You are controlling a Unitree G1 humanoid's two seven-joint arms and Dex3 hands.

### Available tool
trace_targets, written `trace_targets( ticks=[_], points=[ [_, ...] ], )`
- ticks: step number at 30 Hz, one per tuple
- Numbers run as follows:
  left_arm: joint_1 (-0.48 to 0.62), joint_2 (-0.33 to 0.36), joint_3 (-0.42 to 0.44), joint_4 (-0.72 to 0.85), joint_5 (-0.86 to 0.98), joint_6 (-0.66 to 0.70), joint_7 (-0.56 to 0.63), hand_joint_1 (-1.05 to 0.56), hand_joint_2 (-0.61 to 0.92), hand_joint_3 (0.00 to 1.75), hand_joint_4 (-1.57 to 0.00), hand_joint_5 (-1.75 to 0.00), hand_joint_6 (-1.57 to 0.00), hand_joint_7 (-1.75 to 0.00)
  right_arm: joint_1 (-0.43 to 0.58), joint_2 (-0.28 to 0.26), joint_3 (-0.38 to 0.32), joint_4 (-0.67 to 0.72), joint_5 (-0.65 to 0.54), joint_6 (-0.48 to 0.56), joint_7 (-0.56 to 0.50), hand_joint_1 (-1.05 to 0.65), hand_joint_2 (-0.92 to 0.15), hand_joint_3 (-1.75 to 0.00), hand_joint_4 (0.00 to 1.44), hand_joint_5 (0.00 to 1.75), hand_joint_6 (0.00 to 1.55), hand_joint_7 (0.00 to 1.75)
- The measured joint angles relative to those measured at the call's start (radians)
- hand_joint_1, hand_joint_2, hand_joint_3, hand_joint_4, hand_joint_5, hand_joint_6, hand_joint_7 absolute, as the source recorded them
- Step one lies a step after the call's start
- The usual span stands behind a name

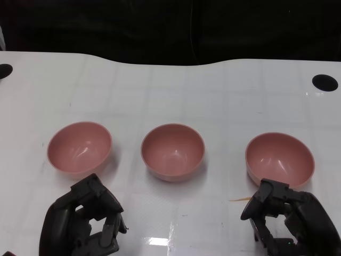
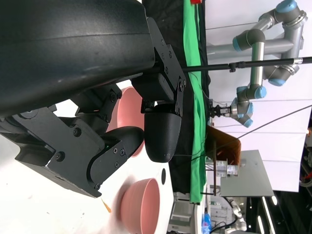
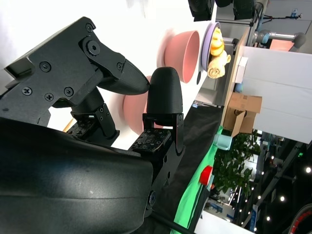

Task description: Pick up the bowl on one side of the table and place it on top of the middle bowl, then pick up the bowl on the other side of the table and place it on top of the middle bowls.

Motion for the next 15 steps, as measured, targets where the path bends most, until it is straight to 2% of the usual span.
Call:
trace_targets(
  ticks=[9,12,15],
  points=[
    [0.0,0.001,0.0,-0.002,0.0,0.007,0.0,-0.09,0.46,1.26,-0.84,-1.73,-0.79,-1.5,0.0,0.0,0.0,0.0,0.0,0.0,0.0,-0.21,-0.52,-1.16,0.9,1.67,0.88,1.25],
    [0.0,0.001,0.0,-0.002,0.001,0.008,0.0,-0.08,0.46,1.26,-0.84,-1.73,-0.8,-1.51,0.0,0.0,0.0,0.0,-0.002,-0.002,-0.003,-0.21,-0.54,-1.13,0.88,1.61,0.87,1.19],
    [0.0,0.001,0.0,-0.003,0.001,0.008,0.0,-0.09,0.46,1.25,-0.84,-1.73,-0.79,-1.51,-0.003,0.0,-0.001,0.0,-0.015,-0.016,-0.013,-0.25,-0.77,-0.66,0.84,1.44,0.89,0.94]
  ],
)
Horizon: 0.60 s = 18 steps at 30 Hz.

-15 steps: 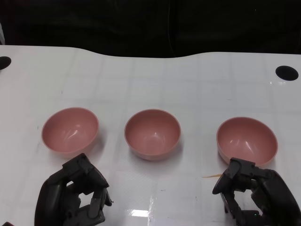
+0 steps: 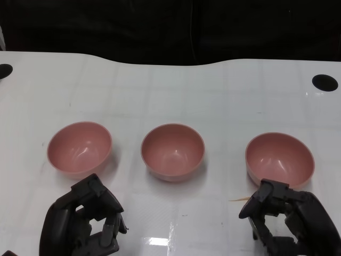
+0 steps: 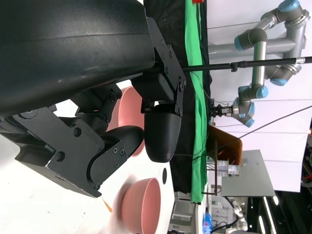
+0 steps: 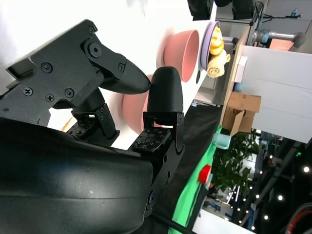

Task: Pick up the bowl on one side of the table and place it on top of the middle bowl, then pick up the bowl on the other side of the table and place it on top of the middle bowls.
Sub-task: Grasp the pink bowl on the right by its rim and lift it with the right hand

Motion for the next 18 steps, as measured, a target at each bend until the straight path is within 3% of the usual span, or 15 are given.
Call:
trace_targets(
  ticks=[1,4,6,8,15,18],
  points=[
    [0.0,0.0,0.0,0.0,0.0,0.0,0.0,-0.09,0.46,1.25,-0.84,-1.73,-0.79,-1.51,-0.002,0.0,0.0,0.0,-0.001,-0.001,-0.001,-0.26,-0.8,-0.6,0.83,1.4,0.89,0.89],
    [0.0,0.0,0.0,0.0,0.0,0.001,0.0,-0.09,0.47,1.24,-0.84,-1.73,-0.79,-1.51,-0.008,-0.011,-0.006,-0.003,-0.059,0.004,-0.037,-0.3,-0.91,-0.31,0.76,1.1,0.9,0.48],
    [0.0,0.0,0.0,0.0,0.0,0.001,0.0,-0.09,0.48,1.24,-0.84,-1.72,-0.79,-1.5,-0.016,-0.027,-0.017,-0.006,-0.093,0.014,-0.061,-0.32,-0.92,-0.23,0.69,1.04,0.86,0.34],
    [0.0,0.0,0.0,0.0,0.0,0.001,0.0,-0.08,0.48,1.23,-0.85,-1.72,-0.79,-1.5,-0.027,-0.044,-0.029,-0.006,-0.11,0.018,-0.076,-0.32,-0.92,-0.19,0.65,1.02,0.84,0.28],
    [0.0,0.0,0.0,0.0,0.006,0.0,0.0,-0.08,0.48,1.23,-0.84,-1.73,-0.78,-1.52,-0.042,-0.072,-0.038,-0.021,-0.219,0.019,-0.156,-0.41,-0.92,-0.08,0.45,0.72,0.68,0.09],
    [0.0,0.0,0.0,0.0,0.007,-0.001,0.0,-0.08,0.47,1.24,-0.84,-1.73,-0.78,-1.52,-0.043,-0.087,-0.044,-0.047,-0.324,0.025,-0.231,-0.51,-0.92,-0.05,0.34,0.66,0.56,0.02]
  ],
)
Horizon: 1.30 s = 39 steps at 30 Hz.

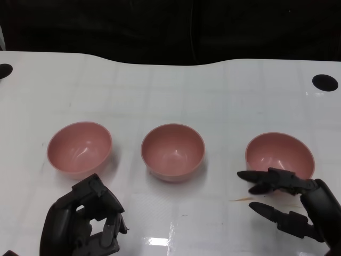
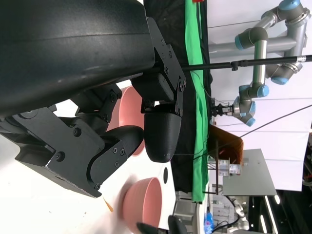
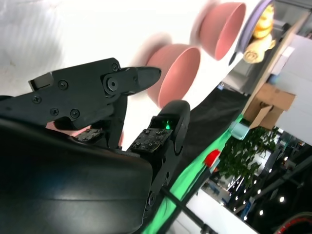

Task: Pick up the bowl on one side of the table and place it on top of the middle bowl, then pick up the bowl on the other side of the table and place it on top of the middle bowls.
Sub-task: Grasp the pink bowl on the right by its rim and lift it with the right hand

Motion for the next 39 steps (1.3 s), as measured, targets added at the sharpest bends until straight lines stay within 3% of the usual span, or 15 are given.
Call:
trace_targets(
  ticks=[5,12,14,19,27,34,37,38,39],
  points=[
    [0.0,-0.001,-0.002,0.0,0.006,-0.004,0.0,-0.09,0.47,1.24,-0.84,-1.73,-0.78,-1.52,-0.003,-0.037,-0.009,-0.067,-0.135,0.055,-0.086,-0.56,-0.92,-0.03,0.3,0.63,0.5,0.0],
    [0.0,-0.001,-0.002,0.0,0.008,-0.007,0.0,-0.09,0.48,1.23,-0.84,-1.73,-0.78,-1.52,-0.002,-0.049,0.005,-0.088,-0.155,0.09,-0.114,-0.56,-0.92,-0.02,0.31,0.61,0.5,0.0],
    [0.001,-0.002,-0.004,0.0,0.009,-0.01,0.0,-0.08,0.49,1.22,-0.84,-1.72,-0.78,-1.52,-0.005,-0.073,0.018,-0.109,-0.274,0.138,-0.154,-0.61,-0.92,-0.02,0.21,0.49,0.37,0.0],
    [0.003,-0.004,-0.008,0.0,0.008,-0.013,0.0,-0.09,0.51,1.19,-0.85,-1.72,-0.79,-1.5,-0.026,-0.144,0.068,-0.137,-0.531,0.293,-0.232,-0.61,-0.92,-0.05,0.2,0.43,0.32,0.0],
    [0.0,-0.009,-0.011,0.001,0.01,-0.028,0.0,-0.08,0.51,1.18,-0.84,-1.73,-0.79,-1.51,-0.121,-0.156,0.187,-0.005,-0.688,0.436,-0.34,-0.6,-0.92,-0.08,0.24,0.42,0.34,0.01],
    [-0.001,-0.009,-0.01,0.002,0.027,-0.037,0.001,-0.08,0.51,1.21,-0.83,-1.74,-0.77,-1.53,-0.227,-0.157,0.276,0.17,-0.72,0.513,-0.414,-0.54,-0.92,-0.12,0.31,0.44,0.44,0.06],
    [-0.002,-0.011,-0.011,0.002,0.027,-0.04,0.001,-0.08,0.5,1.21,-0.83,-1.74,-0.78,-1.53,-0.274,-0.154,0.319,0.263,-0.721,0.521,-0.462,-0.42,-0.92,-0.17,0.57,0.6,0.63,0.11],
    [-0.002,-0.012,-0.011,0.002,0.027,-0.04,0.001,-0.08,0.5,1.21,-0.83,-1.74,-0.78,-1.53,-0.292,-0.152,0.33,0.294,-0.72,0.521,-0.485,-0.39,-0.92,-0.19,0.57,0.85,0.71,0.1],
    [-0.002,-0.012,-0.011,0.002,0.027,-0.041,0.0,-0.08,0.5,1.21,-0.83,-1.74,-0.78,-1.53,-0.308,-0.149,0.338,0.321,-0.719,0.518,-0.509,-0.35,-0.92,-0.2,0.55,1.26,0.83,0.1]
  ],
)
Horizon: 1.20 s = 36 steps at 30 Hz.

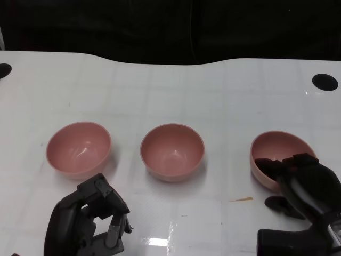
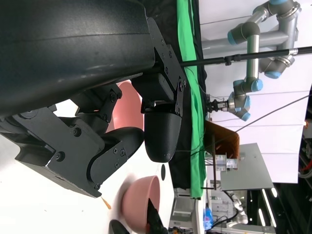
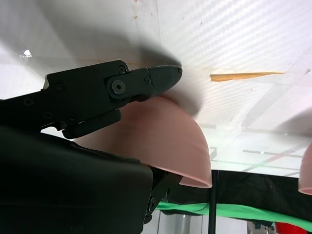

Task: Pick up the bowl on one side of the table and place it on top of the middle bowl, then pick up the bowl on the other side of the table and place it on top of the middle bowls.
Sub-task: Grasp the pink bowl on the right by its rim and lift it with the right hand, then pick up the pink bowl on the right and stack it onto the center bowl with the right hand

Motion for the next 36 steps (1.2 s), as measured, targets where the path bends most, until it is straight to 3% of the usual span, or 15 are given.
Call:
trace_targets(
  ticks=[2,3,5,6,8,9,11,19,26,31,36],
  points=[
    [0.0,0.0,0.0,0.0,0.0,-0.001,0.0,-0.08,0.51,1.2,-0.83,-1.74,-0.78,-1.53,-0.027,0.001,0.02,0.046,0.007,-0.013,-0.042,-0.31,-0.92,-0.21,0.6,1.55,0.98,0.14],
    [0.0,0.0,0.0,0.0,0.0,-0.002,0.0,-0.08,0.51,1.2,-0.83,-1.74,-0.77,-1.52,-0.039,0.001,0.029,0.067,0.015,-0.027,-0.062,-0.28,-0.92,-0.24,0.7,1.64,1.02,0.39],
    [0.0,0.0,0.0,0.0,0.001,-0.005,0.0,-0.08,0.51,1.19,-0.83,-1.74,-0.77,-1.52,-0.058,0.001,0.038,0.1,0.028,-0.059,-0.105,-0.26,-0.9,-0.35,0.83,1.72,0.79,1.21],
    [0.001,-0.001,0.0,0.0,0.002,-0.005,0.0,-0.08,0.5,1.19,-0.83,-1.74,-0.77,-1.52,-0.068,0.0,0.043,0.11,0.039,-0.073,-0.121,-0.26,-0.85,-0.51,0.86,1.74,0.7,1.53],
    [0.001,-0.002,-0.002,0.0,0.003,-0.005,0.0,-0.08,0.5,1.19,-0.83,-1.74,-0.78,-1.52,-0.082,-0.003,0.051,0.117,0.054,-0.098,-0.146,-0.25,-0.77,-0.71,0.88,1.74,0.65,1.69],
    [0.001,-0.003,-0.003,0.0,0.003,-0.005,0.0,-0.08,0.5,1.19,-0.83,-1.74,-0.78,-1.53,-0.083,-0.006,0.054,0.117,0.06,-0.113,-0.158,-0.24,-0.71,-0.85,0.88,1.75,0.65,1.72],
    [0.001,-0.003,-0.004,0.0,0.003,-0.005,0.0,-0.09,0.51,1.19,-0.83,-1.74,-0.78,-1.53,-0.082,-0.009,0.062,0.107,0.065,-0.14,-0.181,-0.22,-0.65,-0.95,0.89,1.75,0.64,1.74],
    [0.001,-0.003,-0.006,0.0,0.002,-0.002,0.0,-0.09,0.5,1.19,-0.83,-1.73,-0.78,-1.52,-0.076,-0.024,0.047,-0.096,0.102,-0.204,-0.199,-0.18,-0.53,-1.06,0.9,1.75,0.67,1.75],
    [0.0,-0.004,-0.009,0.0,0.001,-0.002,0.0,-0.09,0.51,1.18,-0.84,-1.73,-0.78,-1.52,-0.078,-0.023,0.033,-0.302,0.146,-0.225,-0.075,-0.21,-0.42,-1.15,0.96,1.75,0.72,1.75],
    [0.001,-0.004,-0.009,-0.001,0.001,-0.002,0.0,-0.09,0.5,1.19,-0.84,-1.73,-0.79,-1.52,-0.094,0.003,0.04,-0.319,0.145,-0.248,-0.045,-0.2,-0.38,-1.18,0.98,1.75,0.74,1.75],
    [0.0,-0.006,-0.013,-0.001,0.001,-0.001,0.0,-0.09,0.51,1.16,-0.84,-1.72,-0.79,-1.51,-0.152,0.036,0.09,-0.268,0.109,-0.282,-0.049,-0.18,-0.33,-1.15,0.98,1.75,0.75,1.75]
  ],
)
